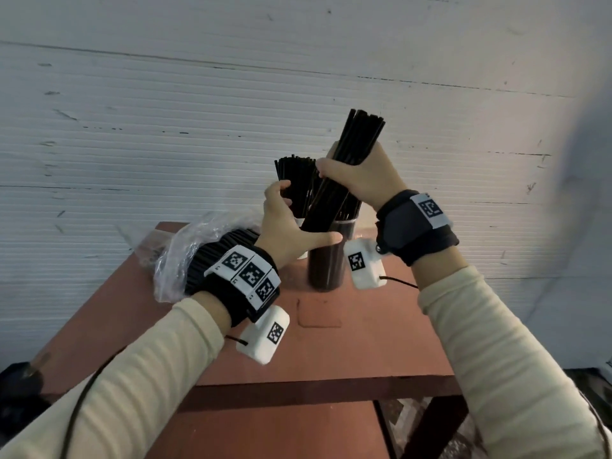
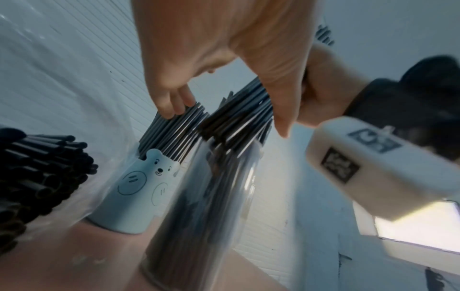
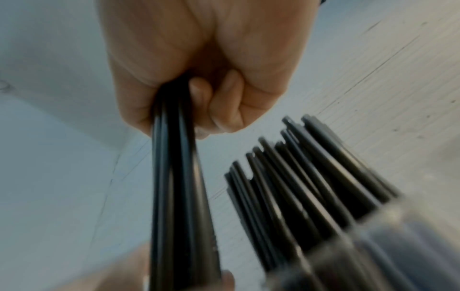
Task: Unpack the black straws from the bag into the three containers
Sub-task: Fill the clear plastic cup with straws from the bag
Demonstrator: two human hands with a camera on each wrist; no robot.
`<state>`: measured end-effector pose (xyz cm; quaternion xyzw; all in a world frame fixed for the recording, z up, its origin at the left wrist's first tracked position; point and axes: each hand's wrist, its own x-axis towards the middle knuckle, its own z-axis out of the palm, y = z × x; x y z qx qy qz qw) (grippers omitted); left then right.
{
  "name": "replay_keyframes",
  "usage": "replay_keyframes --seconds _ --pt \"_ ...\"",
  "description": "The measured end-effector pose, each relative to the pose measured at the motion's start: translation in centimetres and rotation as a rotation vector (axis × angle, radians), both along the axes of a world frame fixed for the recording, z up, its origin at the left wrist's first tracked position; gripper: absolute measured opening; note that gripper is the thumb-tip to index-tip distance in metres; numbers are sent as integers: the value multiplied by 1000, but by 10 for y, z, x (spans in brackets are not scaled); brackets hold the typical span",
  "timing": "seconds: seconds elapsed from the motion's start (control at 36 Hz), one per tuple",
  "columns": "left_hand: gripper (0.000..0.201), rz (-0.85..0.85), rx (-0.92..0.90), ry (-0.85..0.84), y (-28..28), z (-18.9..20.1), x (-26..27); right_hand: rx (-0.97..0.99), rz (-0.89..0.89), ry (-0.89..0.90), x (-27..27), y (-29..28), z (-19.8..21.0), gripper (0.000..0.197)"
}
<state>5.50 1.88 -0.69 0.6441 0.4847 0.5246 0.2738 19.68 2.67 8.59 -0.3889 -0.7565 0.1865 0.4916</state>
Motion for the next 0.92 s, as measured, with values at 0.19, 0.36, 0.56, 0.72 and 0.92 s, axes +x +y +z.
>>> replay_keyframes --seconds 0.19,0.36,0.56,0.72,0.92 --pt "127 -181 -177 1 33 -4 5 27 -64 47 8 11 27 17" --pt "89 -207 -200 85 47 -11 0 27 -121 60 14 24 36 14" --pt "85 -204 -182 128 54 -17 -1 61 -160 18 21 31 44 15" --pt "88 -191 -191 120 54 -20 0 56 -171 -71 15 36 39 31" --pt "81 -192 -201 107 55 -20 -1 81 -213 -77 8 36 30 36"
